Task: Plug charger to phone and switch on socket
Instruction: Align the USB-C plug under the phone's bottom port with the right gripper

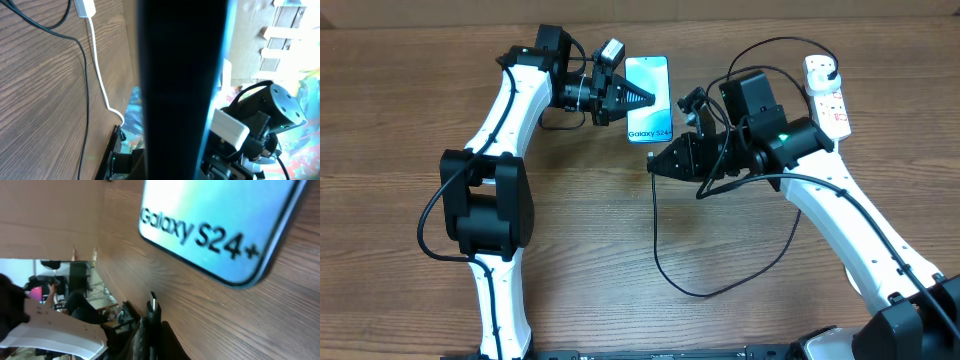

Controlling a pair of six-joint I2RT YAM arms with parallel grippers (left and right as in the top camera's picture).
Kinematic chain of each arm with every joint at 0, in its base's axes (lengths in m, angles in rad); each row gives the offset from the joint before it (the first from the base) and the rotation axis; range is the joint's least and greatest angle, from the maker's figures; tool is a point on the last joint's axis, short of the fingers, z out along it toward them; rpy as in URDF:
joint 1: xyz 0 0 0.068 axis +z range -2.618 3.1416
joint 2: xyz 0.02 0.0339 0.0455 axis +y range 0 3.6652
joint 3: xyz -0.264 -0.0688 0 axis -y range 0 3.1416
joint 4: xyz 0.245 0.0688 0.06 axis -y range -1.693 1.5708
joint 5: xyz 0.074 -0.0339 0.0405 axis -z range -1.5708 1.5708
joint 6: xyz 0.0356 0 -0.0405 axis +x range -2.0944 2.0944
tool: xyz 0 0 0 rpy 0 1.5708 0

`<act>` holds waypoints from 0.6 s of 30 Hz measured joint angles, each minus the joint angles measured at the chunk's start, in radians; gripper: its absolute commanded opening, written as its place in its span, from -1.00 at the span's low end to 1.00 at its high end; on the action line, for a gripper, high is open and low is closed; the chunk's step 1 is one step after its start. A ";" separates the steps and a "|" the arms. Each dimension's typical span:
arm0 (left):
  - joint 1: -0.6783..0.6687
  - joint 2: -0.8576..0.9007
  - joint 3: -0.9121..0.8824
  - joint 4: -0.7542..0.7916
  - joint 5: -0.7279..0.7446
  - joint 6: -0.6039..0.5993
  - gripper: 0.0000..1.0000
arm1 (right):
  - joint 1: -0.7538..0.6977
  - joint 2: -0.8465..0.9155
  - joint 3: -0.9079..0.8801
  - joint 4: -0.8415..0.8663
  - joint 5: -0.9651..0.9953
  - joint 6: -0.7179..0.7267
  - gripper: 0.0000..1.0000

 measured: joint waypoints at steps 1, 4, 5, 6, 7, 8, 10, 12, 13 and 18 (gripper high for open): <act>0.000 0.000 0.000 0.000 0.000 0.000 -0.92 | -0.004 0.000 0.000 0.007 -0.006 0.000 -0.92; 0.000 0.000 0.000 -0.001 0.000 0.000 -0.92 | -0.016 0.000 0.000 0.010 -0.018 0.000 -0.93; 0.000 0.000 0.000 -0.002 0.000 0.000 -0.92 | -0.016 0.000 0.000 0.011 -0.019 -0.001 -0.93; 0.000 0.000 0.000 -0.002 0.000 0.000 -0.92 | -0.019 0.000 0.000 0.012 -0.021 -0.001 -0.93; 0.000 0.000 0.000 -0.004 0.000 0.000 -0.92 | -0.020 0.000 -0.003 0.016 -0.023 -0.001 -0.93; 0.000 0.000 0.000 -0.008 0.000 0.000 -0.92 | -0.021 0.000 -0.008 0.021 -0.026 -0.001 -0.93; 0.000 0.000 0.000 -0.011 0.000 0.000 -0.92 | -0.025 -0.001 -0.028 0.049 -0.036 0.000 -0.93; 0.000 0.000 0.000 -0.011 0.000 0.000 -0.92 | -0.032 -0.001 -0.043 0.072 -0.051 0.000 -0.93; 0.000 0.000 0.000 -0.011 0.000 0.000 -0.92 | -0.039 -0.001 -0.052 0.085 -0.062 0.000 -0.93; 0.000 0.000 0.000 -0.011 0.000 0.000 -0.92 | -0.061 -0.001 -0.061 0.095 -0.088 0.000 -0.93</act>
